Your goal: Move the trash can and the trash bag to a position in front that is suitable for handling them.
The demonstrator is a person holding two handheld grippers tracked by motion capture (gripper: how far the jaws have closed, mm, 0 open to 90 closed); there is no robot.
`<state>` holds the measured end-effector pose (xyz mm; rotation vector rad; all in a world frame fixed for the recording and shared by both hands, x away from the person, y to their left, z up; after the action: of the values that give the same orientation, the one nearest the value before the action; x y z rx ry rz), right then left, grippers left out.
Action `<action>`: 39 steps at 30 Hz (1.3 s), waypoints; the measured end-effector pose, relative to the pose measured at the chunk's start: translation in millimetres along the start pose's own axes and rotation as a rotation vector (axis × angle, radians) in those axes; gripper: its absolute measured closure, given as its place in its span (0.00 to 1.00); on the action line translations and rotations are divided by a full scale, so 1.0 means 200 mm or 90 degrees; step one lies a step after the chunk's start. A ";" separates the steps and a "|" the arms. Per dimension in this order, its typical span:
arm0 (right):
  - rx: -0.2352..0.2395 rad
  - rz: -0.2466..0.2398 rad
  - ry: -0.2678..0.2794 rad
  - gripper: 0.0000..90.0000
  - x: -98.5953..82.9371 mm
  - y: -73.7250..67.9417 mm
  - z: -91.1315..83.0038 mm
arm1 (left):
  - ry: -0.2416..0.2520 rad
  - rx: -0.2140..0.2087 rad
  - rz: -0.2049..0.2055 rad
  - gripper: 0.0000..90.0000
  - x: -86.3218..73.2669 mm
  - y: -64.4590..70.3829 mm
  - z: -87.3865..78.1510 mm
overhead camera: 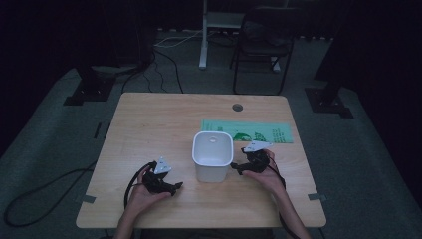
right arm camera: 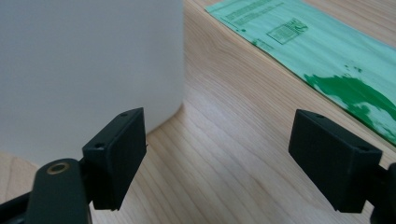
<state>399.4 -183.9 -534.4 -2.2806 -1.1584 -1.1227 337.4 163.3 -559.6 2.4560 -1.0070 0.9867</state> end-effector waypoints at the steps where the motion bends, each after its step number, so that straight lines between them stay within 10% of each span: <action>1: 0.002 0.001 0.001 0.21 0.01 -0.01 0.01 | 0.000 0.000 0.000 0.13 0.00 0.00 0.00; 23: 0.027 -0.019 0.004 0.21 0.11 -0.08 0.12 | 0.000 0.000 0.001 0.13 0.00 0.00 0.00; 39: -0.068 0.037 -0.033 0.50 0.04 0.24 0.12 | 0.001 -0.001 0.002 0.13 0.00 0.00 0.00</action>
<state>451.3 -194.4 -541.7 -2.4222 -1.0674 -1.1352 337.8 163.1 -559.6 2.4529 -1.0119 0.9882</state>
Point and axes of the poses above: each handheld gripper's, and its own axes: z roughly forward along the jaws, x roughly out of its top, y roughly to its right, the point moved 2 cm from there along z, roughly forward along the jaws, and after that the axes turned 3 degrees about -z, right-handed, at the moved point
